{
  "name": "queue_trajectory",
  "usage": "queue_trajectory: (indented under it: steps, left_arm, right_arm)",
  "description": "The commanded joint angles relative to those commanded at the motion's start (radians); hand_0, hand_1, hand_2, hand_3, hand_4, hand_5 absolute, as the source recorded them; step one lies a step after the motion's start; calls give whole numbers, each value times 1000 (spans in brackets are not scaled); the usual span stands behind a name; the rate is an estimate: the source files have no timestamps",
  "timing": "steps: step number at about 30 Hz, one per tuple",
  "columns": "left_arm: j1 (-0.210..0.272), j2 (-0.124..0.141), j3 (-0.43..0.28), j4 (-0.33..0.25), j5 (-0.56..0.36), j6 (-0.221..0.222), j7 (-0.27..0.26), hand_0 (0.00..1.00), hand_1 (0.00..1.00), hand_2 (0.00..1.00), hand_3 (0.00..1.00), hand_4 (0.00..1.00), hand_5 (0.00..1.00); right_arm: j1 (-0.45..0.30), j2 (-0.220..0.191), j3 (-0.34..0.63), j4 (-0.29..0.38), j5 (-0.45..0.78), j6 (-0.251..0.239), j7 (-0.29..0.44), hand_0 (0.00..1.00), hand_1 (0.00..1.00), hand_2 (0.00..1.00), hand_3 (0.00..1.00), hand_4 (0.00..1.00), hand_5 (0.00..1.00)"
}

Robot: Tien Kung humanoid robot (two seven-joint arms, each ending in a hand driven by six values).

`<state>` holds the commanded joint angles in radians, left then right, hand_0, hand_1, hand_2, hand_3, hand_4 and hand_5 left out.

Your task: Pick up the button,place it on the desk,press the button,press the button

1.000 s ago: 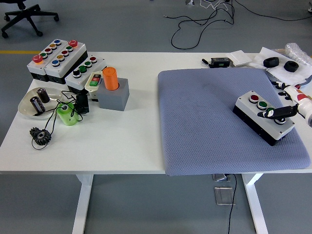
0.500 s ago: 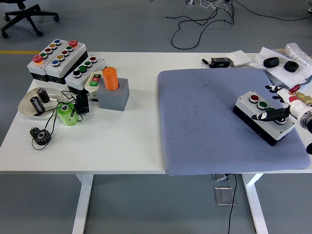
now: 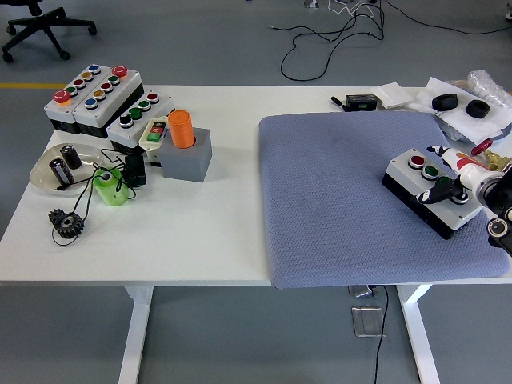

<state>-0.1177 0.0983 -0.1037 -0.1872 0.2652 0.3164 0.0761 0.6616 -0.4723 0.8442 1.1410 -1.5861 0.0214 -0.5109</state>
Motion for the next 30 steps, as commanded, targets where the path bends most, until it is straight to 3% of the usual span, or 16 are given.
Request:
queue_trajectory:
  steps: [1, 2, 7, 8, 19, 20, 25, 26, 30]
  left_arm:
    - [0, 0, 0, 0, 0, 0, 0, 596, 515, 485, 455, 278, 972]
    - [0, 0, 0, 0, 1, 0, 0, 596, 516, 485, 454, 278, 972]
    - [-1, 1, -1, 0, 3, -1, 1, 596, 516, 485, 454, 278, 972]
    - [-1, 1, -1, 0, 2, -1, 1, 596, 516, 485, 452, 278, 970]
    - [-2, 2, -3, 0, 3, 0, 1, 596, 515, 484, 451, 278, 971]
    - [-3, 2, -3, 0, 2, 0, 1, 597, 515, 484, 449, 278, 968]
    - [-3, 3, -1, 0, 2, 1, 2, 597, 515, 484, 449, 278, 968]
    - [-2, 2, -1, 1, 2, 1, 2, 598, 515, 483, 448, 279, 970]
    - [-2, 2, -2, 0, 3, 1, 2, 598, 515, 483, 448, 279, 970]
  right_arm:
    - [6, 4, -3, -6, -8, 4, -8, 964, 892, 979, 998, 972, 196]
    - [9, 6, -4, -9, -13, 6, -12, 876, 765, 833, 967, 970, 199]
    - [30, 21, -13, -30, -28, 42, -53, 876, 765, 833, 967, 970, 199]
    - [34, 23, -16, -35, -30, 48, -61, 787, 670, 715, 913, 967, 207]
    - [75, 51, -37, -74, -78, 82, -115, 730, 615, 659, 885, 963, 208]
    - [79, 53, -40, -80, -81, 87, -120, 597, 487, 536, 804, 960, 206]
    - [90, 63, -55, -107, -90, 113, -134, 597, 487, 536, 804, 960, 206]
    - [89, 64, -57, -109, -94, 116, -134, 488, 398, 444, 706, 960, 209]
    - [85, 66, -68, -111, -109, 112, -134, 488, 398, 444, 706, 960, 209]
